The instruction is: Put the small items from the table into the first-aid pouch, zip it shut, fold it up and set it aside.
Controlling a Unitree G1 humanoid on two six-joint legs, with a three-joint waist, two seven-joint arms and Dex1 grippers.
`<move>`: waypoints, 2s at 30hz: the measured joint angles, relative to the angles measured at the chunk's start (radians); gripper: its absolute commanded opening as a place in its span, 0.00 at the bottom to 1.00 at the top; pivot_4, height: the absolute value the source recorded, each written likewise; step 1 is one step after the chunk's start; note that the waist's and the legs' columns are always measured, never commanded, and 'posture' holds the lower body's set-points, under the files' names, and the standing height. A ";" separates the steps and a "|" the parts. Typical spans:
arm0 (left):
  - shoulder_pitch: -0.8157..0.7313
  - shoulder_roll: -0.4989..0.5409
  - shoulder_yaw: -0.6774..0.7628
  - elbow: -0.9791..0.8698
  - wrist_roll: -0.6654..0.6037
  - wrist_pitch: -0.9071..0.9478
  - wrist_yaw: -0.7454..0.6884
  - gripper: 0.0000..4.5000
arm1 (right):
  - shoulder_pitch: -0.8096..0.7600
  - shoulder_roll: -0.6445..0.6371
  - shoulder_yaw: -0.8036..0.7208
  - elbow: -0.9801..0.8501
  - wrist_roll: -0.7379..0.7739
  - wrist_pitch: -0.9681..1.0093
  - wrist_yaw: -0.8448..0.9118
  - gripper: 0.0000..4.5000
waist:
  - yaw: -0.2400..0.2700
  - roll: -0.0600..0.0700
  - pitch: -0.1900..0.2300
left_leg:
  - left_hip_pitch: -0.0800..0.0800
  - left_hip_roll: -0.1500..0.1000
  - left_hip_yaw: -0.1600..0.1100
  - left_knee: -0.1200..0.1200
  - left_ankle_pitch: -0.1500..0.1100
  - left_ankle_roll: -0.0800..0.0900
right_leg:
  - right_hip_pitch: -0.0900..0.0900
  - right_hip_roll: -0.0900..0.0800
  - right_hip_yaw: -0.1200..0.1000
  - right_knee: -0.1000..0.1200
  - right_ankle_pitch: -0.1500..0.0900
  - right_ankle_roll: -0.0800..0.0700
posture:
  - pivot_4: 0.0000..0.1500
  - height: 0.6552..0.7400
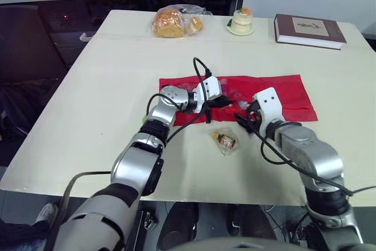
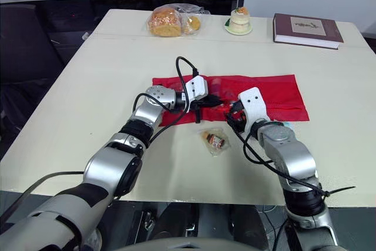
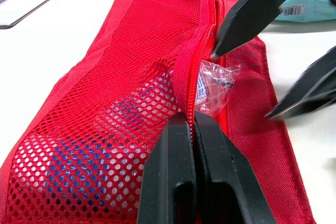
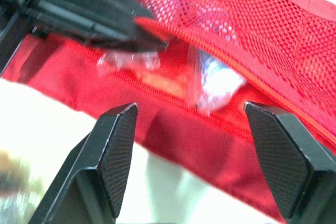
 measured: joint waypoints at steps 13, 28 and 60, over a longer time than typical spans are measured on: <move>0.000 0.002 -0.001 0.000 0.000 -0.002 -0.003 0.00 | 0.009 -0.094 0.016 0.122 -0.013 -0.184 0.049 0.01 | -0.001 0.000 0.000 | 0.000 0.000 0.000 0.000 0.000 0.000 | 0.000 0.000 0.000 0.000 0.000 0.000 | 1.00 0.87; -0.001 0.014 -0.004 0.000 0.001 -0.020 -0.026 0.00 | -0.155 0.075 0.085 0.411 -0.079 -0.394 0.012 0.01 | -0.005 0.000 0.000 | 0.000 0.000 0.000 0.000 0.000 0.000 | 0.000 0.000 0.000 0.000 0.000 0.000 | 1.00 0.87; -0.039 0.056 0.001 0.087 0.020 -0.060 0.035 0.00 | 0.255 -0.280 -0.219 0.047 0.171 -0.653 0.396 0.48 | 0.002 0.000 0.000 | 0.000 0.001 0.001 0.000 0.000 0.000 | 0.000 0.000 0.000 -0.001 0.000 0.000 | 1.00 0.87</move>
